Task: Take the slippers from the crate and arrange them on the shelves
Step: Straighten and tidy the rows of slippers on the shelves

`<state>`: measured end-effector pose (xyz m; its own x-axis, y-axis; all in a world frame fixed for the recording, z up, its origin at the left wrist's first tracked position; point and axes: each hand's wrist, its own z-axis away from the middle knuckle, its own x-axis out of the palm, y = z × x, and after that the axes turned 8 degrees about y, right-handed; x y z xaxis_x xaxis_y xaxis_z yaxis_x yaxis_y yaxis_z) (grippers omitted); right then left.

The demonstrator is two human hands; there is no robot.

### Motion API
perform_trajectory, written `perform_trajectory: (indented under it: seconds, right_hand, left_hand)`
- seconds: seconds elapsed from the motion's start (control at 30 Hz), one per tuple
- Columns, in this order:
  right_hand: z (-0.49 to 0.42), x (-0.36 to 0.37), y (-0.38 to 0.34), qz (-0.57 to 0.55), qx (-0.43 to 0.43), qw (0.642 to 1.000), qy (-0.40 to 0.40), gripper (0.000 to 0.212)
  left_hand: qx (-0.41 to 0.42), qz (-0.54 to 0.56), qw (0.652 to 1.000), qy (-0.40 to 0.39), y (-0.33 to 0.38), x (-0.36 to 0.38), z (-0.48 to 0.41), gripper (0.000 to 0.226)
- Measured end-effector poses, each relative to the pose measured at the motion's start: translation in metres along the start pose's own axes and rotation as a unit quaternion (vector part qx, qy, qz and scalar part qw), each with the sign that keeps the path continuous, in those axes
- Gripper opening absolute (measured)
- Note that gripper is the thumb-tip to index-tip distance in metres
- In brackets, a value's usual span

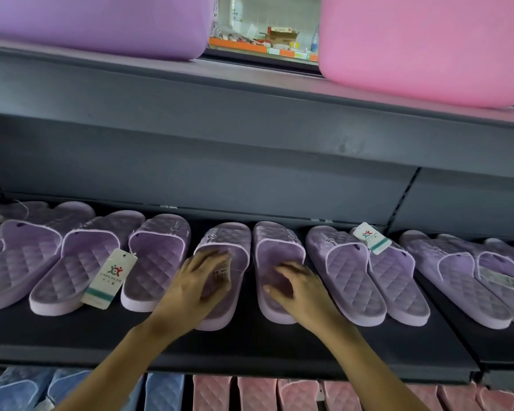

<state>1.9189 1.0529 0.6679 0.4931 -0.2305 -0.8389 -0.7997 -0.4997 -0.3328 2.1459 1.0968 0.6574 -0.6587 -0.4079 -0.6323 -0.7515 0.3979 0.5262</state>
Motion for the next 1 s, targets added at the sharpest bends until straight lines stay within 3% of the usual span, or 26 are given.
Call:
perform_trajectory:
  seconds: [0.1,0.3,0.47,0.7,1.0]
  right_hand:
    - [0.004,0.001,0.0,0.003,-0.001,0.999,-0.032,0.06]
    - [0.01,0.008,-0.002,-0.027,0.007,0.999,-0.032,0.097]
    - [0.013,0.012,-0.002,-0.017,0.003,1.0,-0.006,0.1]
    - [0.014,0.016,-0.003,0.002,0.02,1.0,0.019,0.074]
    - [0.01,0.012,0.002,0.001,0.019,1.0,0.01,0.085]
  left_hand:
    - [0.052,-0.064,0.996,-0.029,-0.001,0.005,0.006,0.07]
    - [0.019,-0.111,0.994,-0.002,0.007,0.027,0.004,0.068]
    - [0.003,-0.131,0.991,-0.019,0.012,0.041,-0.004,0.064]
    - [0.023,-0.11,0.993,-0.047,0.012,0.04,-0.014,0.064]
    - [0.042,-0.045,0.995,-0.079,0.007,0.041,-0.019,0.075]
